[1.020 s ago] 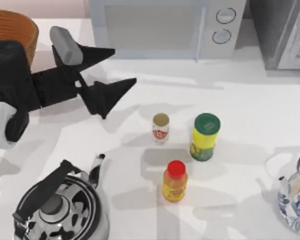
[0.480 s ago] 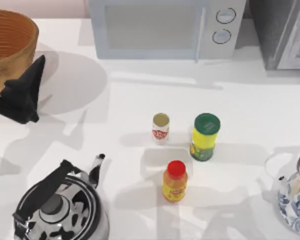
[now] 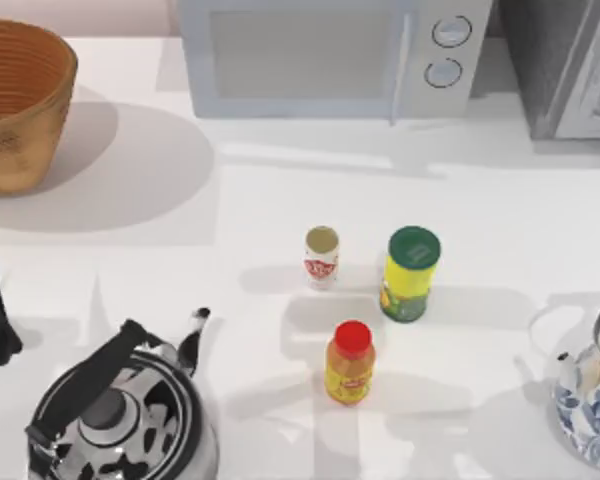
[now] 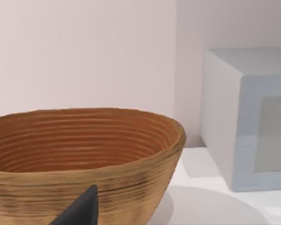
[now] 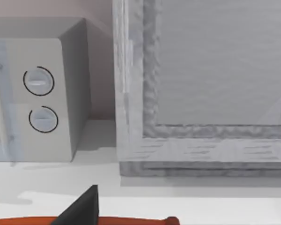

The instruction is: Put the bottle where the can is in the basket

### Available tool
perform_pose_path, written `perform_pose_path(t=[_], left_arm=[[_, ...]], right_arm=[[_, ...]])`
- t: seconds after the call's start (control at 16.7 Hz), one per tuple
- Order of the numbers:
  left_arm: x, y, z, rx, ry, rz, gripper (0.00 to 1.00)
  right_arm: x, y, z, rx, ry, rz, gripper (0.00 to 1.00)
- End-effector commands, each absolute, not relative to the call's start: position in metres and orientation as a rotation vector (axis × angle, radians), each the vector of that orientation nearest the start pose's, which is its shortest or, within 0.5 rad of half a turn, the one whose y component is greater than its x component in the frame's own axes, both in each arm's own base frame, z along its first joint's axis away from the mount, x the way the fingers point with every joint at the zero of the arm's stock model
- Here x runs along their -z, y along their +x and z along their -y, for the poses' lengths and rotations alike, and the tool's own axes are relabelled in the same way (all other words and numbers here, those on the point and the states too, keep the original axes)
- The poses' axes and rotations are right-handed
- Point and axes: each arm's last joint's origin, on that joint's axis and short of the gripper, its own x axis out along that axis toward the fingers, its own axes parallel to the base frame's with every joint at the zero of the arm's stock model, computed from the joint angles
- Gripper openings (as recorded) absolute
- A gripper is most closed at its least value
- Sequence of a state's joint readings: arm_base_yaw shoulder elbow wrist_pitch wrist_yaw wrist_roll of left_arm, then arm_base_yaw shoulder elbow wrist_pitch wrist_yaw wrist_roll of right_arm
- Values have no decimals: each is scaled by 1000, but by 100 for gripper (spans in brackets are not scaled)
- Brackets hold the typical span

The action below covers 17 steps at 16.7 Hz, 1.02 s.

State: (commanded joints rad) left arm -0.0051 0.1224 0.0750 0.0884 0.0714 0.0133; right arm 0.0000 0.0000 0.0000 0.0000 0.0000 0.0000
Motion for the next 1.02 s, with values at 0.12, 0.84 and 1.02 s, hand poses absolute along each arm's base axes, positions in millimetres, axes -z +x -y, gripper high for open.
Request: perform_pose_path(t=[0.12, 0.84, 1.02], left_arm=[[-169, 107, 2, 26, 4, 17, 100], [-154, 112, -4, -7, 26, -40, 100], [-147, 122, -13, -11, 57, -84, 100]], right_arm=[[-160, 106, 1, 0, 0, 0, 100], [-160, 106, 1, 0, 0, 0, 100], [-160, 106, 1, 0, 0, 0, 100]])
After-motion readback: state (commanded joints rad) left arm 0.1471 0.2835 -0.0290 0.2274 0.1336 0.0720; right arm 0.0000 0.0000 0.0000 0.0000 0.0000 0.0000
